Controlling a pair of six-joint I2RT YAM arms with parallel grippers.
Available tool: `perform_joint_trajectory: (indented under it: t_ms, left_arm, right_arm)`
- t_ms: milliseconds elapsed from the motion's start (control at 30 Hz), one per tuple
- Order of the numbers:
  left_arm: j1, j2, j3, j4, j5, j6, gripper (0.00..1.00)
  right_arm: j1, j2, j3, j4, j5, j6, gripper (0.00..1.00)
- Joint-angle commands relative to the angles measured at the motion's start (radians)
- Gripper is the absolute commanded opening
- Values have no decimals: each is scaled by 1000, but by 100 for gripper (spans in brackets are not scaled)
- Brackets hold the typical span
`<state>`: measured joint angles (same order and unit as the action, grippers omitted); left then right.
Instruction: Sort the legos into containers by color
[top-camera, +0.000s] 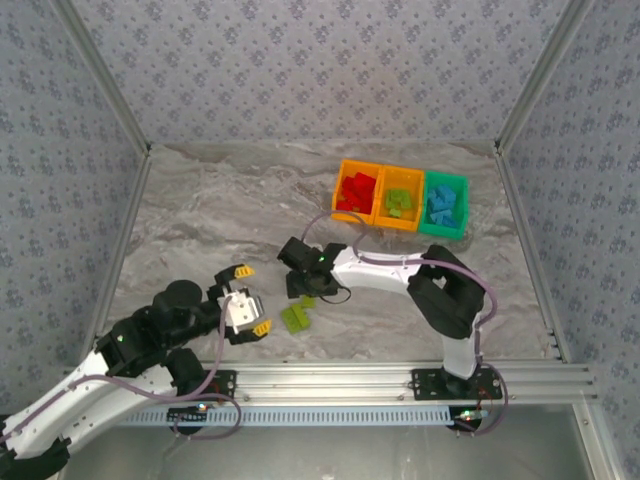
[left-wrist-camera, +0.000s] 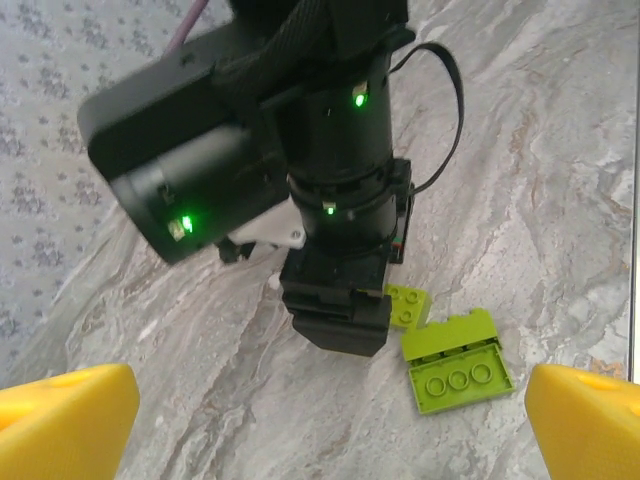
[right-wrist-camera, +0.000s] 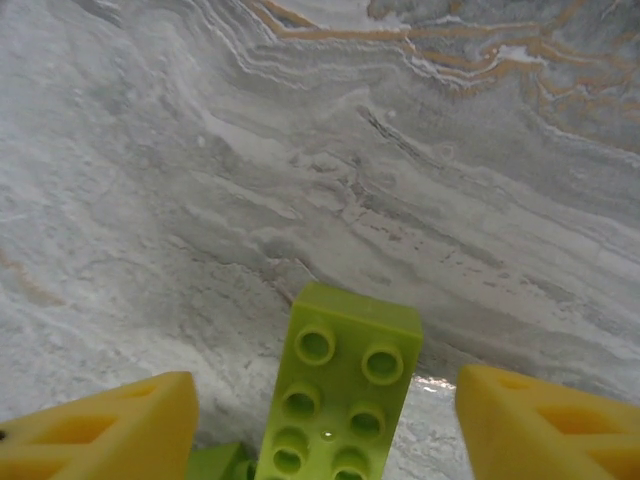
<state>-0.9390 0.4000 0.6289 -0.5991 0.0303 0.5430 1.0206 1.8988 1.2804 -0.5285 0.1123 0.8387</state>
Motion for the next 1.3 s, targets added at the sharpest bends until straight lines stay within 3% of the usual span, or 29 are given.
perform_joint_trajectory:
  t_ms: [0, 433, 700, 900, 1033, 1267]
  left_arm:
    - [-6, -10, -1, 14, 58, 52, 99]
    - [-7, -9, -2, 81, 72, -1, 99]
    - [-6, 69, 14, 288, 169, -155, 99]
    - [-16, 282, 50, 465, 165, -304, 99]
    - [-29, 460, 127, 528, 70, -448, 99]
    - [-30, 715, 303, 492, 24, -648, 99]
  right_arm:
    - [15, 39, 52, -67, 61, 39, 63]
    - [2, -5, 33, -120, 113, 65, 34]
    - [-60, -240, -49, -101, 201, -9, 32]
    - [-207, -430, -79, -94, 257, -124, 33]
    - [-344, -497, -123, -80, 226, -184, 34]
    - [-623, -420, -35, 22, 150, -327, 34]
